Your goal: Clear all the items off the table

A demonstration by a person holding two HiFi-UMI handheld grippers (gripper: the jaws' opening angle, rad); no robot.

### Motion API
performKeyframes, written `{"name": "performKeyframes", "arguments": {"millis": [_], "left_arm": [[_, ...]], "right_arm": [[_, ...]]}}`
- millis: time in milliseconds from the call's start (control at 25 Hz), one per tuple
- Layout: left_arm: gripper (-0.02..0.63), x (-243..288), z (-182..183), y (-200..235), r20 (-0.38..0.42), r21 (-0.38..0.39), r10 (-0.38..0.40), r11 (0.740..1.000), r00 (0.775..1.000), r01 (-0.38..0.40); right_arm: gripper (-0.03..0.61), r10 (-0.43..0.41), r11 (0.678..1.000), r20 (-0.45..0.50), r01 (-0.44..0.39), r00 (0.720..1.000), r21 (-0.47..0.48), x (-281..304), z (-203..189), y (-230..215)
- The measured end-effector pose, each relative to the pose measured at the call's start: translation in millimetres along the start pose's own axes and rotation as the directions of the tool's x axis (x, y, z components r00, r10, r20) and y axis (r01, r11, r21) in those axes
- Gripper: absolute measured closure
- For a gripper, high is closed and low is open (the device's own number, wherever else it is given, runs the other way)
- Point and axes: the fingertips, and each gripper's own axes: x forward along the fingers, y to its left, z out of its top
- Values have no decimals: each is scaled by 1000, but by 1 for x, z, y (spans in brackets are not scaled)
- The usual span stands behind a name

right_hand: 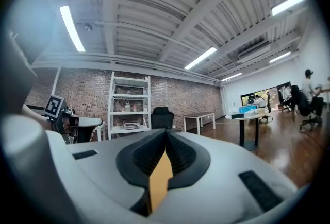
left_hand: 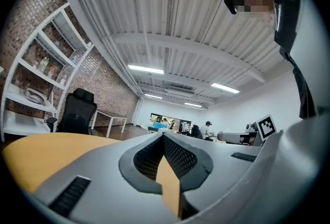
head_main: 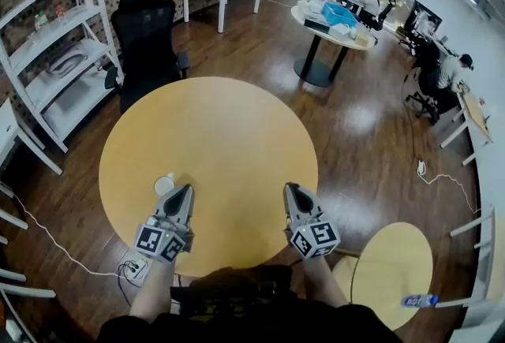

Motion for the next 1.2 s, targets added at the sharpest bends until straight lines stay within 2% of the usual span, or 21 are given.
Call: {"name": "performKeyframes", "arguments": {"millis": [240, 400, 520, 680, 800, 1000, 1080, 1200], "left_arm": [[612, 51, -19, -55, -39, -47, -162, 986, 986, 161], [612, 87, -29, -109, -64, -33, -277, 961, 959, 275], [612, 112, -35, -142, -63, -69, -351, 935, 934, 347], [612, 126, -39, -209, -71, -111, -445, 893, 892, 437], [612, 139, -50, -260, -70, -133, -513, 855, 855, 502], [612, 156, -67, -331, -59, -160, -644, 760, 762, 630], [612, 162, -73, -353, -61, -156, -668, 740, 741, 654], [612, 175, -80, -389, -61, -150, -689, 721, 722, 676]], "right_arm": [[574, -191, 981, -2, 191, 982, 18, -69, 3, -50], [574, -368, 930, -9, 368, 930, 8, -124, 3, -99], [574, -446, 894, -3, 446, 895, 26, -161, 6, -122], [574, -528, 849, 17, 527, 849, 30, -232, 25, -142], [574, -589, 807, 24, 588, 808, 54, -279, 25, -171], [574, -684, 729, 83, 680, 725, 71, -340, 30, -205], [574, -712, 702, 96, 710, 695, 67, -363, 31, -213], [574, -741, 670, 110, 741, 663, 52, -397, 33, -225]]}}
